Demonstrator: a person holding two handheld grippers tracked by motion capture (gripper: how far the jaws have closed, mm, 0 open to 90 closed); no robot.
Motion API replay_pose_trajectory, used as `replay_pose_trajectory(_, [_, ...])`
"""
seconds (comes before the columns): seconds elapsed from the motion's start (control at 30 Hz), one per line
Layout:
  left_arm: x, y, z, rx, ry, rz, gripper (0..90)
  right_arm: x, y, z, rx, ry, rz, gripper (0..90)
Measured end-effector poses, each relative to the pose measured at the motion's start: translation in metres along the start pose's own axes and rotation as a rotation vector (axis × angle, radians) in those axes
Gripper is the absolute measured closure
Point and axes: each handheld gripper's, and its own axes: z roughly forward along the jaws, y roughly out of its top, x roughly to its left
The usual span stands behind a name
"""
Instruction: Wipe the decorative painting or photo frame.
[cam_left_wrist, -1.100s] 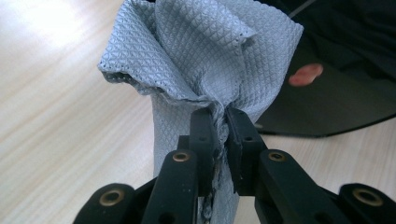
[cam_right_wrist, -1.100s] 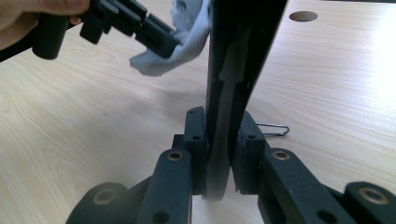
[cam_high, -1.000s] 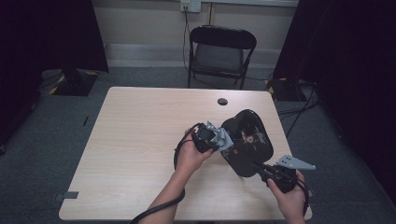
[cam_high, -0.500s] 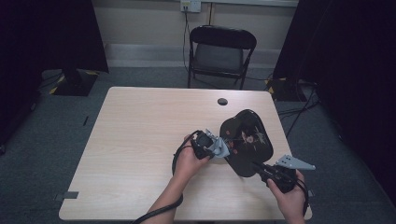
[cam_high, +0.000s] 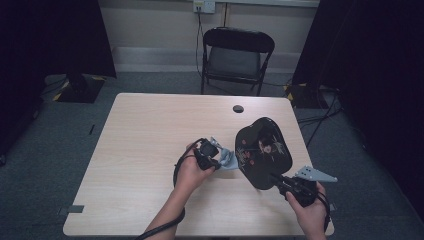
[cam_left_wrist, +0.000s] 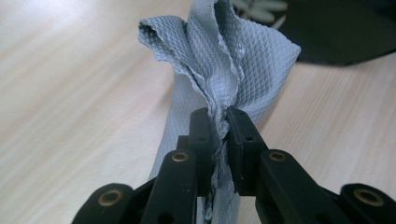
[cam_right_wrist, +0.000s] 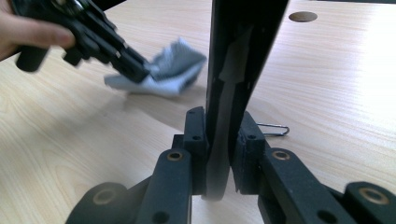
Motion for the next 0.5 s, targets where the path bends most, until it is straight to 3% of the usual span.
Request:
replay_pose_trajectory(0.17, [0.004,0.013,-0.031,-0.083,0.007,-0.021,81.0,0.000,0.000,0.000,0.000,0.001,0.002,78.8])
replay_pose_trajectory(0.3, [0.002,0.027,-0.048,-0.108,0.011,-0.006,81.0,0.000,0.000,0.001,-0.001,0.003,0.004,78.8])
replay_pose_trajectory(0.5, [-0.007,0.057,-0.065,-0.177,-0.025,0.011,80.7,0.000,0.000,0.001,-0.004,0.003,0.003,78.7])
